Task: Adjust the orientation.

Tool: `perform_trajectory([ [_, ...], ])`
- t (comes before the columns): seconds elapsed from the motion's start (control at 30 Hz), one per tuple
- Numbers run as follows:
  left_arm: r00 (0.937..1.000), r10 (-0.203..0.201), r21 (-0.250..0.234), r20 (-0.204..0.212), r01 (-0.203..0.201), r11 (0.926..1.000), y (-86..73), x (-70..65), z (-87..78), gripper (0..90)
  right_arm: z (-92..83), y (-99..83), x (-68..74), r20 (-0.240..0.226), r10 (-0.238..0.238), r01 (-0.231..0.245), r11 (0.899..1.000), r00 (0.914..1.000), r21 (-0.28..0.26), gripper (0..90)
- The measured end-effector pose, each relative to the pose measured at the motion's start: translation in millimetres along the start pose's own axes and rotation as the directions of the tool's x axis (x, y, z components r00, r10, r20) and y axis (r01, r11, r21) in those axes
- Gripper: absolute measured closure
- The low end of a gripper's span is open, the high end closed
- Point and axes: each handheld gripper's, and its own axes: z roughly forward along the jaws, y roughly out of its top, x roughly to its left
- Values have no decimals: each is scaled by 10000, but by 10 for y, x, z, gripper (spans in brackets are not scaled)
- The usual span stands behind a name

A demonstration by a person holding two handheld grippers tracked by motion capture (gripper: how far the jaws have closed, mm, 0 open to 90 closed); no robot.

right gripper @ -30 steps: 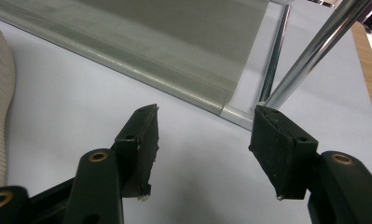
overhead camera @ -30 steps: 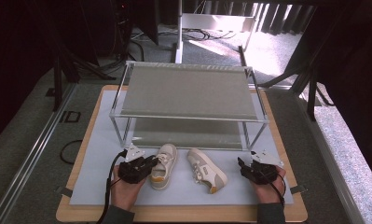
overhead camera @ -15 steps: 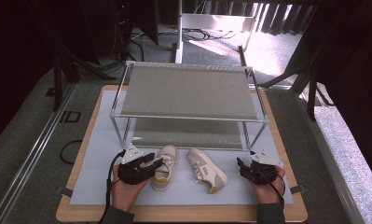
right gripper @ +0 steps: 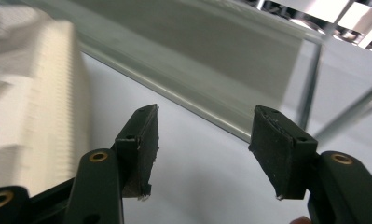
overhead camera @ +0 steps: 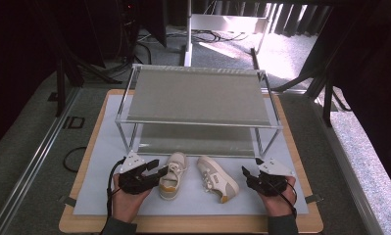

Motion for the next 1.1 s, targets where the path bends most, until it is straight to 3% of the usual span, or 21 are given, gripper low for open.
perform_trajectory([
  [0.2, 10000, 13, -8, -73, -13, 10000, -10, -3, 3, 534, -47, 81, 115, -630, -136, 120, 9996, 9979, -261, 415],
  [0.8, 9997, -248, -301, -22, 247, 9992, 22, 45, -65, 511, -113, 220, 299, -1357, -551, 490, 9977, 9892, -479, 406],
  [0.97, 9996, -271, -302, -39, 270, 9992, 25, 43, -60, 507, -97, 226, 372, -1771, -712, 634, 9968, 9816, -494, 408],
  [1.1, 9996, -263, -282, -52, 261, 9993, 21, 30, -55, 502, -108, 190, 418, -2197, -768, 666, 9964, 9725, -532, 503],
])
